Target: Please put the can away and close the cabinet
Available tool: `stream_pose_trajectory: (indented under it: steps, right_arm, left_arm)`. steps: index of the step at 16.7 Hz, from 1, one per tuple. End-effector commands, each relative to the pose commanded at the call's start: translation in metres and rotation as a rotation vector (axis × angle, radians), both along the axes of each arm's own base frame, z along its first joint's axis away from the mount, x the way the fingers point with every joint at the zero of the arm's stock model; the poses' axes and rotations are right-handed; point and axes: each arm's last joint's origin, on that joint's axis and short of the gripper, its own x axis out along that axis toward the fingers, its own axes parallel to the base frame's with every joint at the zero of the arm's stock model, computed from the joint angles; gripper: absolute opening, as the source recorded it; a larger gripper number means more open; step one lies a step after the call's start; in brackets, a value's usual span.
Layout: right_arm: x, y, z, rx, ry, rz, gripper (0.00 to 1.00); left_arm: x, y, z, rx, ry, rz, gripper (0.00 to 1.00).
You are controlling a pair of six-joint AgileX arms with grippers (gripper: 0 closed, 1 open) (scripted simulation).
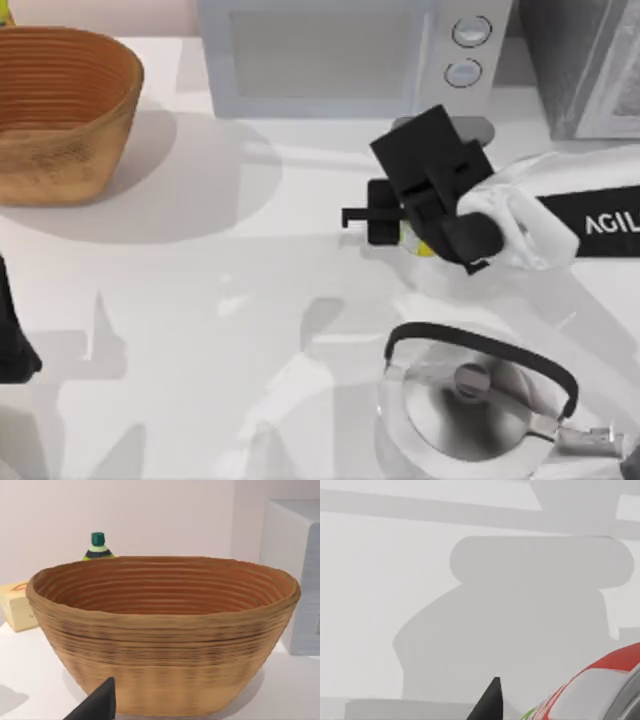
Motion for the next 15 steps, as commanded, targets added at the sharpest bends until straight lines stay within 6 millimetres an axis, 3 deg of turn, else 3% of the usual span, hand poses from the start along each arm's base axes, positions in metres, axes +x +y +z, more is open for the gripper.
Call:
stream_pose_trajectory:
  steps: [8, 10, 15]
  right_arm:
    - [-0.004, -0.003, 0.112, -0.002, 0.004, 0.001, 0.00]
    - [-0.006, -0.005, 0.124, 0.004, -0.004, 0.001, 0.00]
    - [-0.006, -0.004, 0.123, 0.004, -0.002, 0.002, 0.00]
  left_arm:
    - [0.000, 0.000, 0.000, 0.000, 0.000, 0.000, 1.00]
    - [0.000, 0.000, 0.000, 0.000, 0.000, 0.000, 1.00]
    - [0.000, 0.000, 0.000, 0.000, 0.000, 0.000, 1.00]
